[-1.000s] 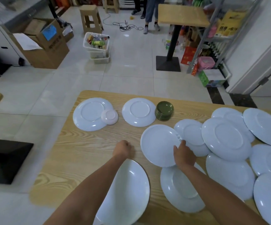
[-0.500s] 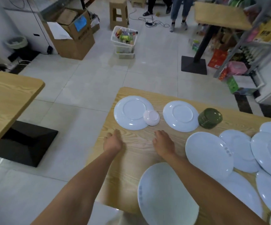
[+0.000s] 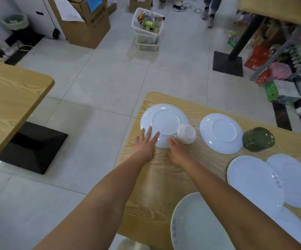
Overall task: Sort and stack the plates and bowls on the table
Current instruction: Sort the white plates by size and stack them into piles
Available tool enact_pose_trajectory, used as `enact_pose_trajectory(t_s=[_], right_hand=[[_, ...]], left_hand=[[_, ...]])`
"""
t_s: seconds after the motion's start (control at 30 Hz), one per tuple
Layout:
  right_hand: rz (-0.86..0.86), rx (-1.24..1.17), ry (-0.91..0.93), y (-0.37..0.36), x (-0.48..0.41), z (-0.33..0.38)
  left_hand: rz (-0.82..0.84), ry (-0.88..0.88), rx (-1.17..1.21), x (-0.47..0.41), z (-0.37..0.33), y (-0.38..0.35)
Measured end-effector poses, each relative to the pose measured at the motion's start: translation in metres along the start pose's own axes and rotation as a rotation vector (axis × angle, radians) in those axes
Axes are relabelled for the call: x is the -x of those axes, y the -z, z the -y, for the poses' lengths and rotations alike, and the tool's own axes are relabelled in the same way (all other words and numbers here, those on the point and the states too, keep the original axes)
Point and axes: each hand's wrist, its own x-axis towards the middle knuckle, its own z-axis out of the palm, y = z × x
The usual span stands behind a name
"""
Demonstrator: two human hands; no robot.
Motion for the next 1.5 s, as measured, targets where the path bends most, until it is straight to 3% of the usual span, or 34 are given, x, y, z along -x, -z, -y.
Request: enact_pose_trajectory(t_s=[0.33, 0.77, 1.17, 1.27, 1.33, 1.43, 1.5], right_hand=[[-0.007, 0.017, 0.018, 0.001, -0.021, -0.003], [-0.046, 0.027, 0.038, -0.011, 0.0, -0.009], [-0.171, 0.029, 0.097, -0.027, 0.042, -0.015], [-0.367, -0.026, -0.03, -0.018, 0.043, -0.024], [-0.434, -0.054, -0.156, -0.011, 0.041, -0.035], [-0.349, -0.08, -0.247, -0.002, 0.032, -0.05], [-0.263, -0.08, -0.236, 0.002, 0.024, -0.055]], left_hand=[[0.054, -0.07, -0.116, -0.016, -0.006, 0.007], [-0.015, -0.109, -0.223, 0.002, -0.008, -0.008], [-0.187, -0.27, -0.08, 0.036, -0.01, -0.03], [-0.262, -0.135, 0.045, 0.038, -0.009, -0.03], [-0.261, 0.085, 0.165, 0.037, -0.011, -0.029], [-0.127, 0.49, 0.545, 0.029, -0.015, -0.02], [-0.091, 0.607, 0.644, 0.023, -0.015, -0.019]])
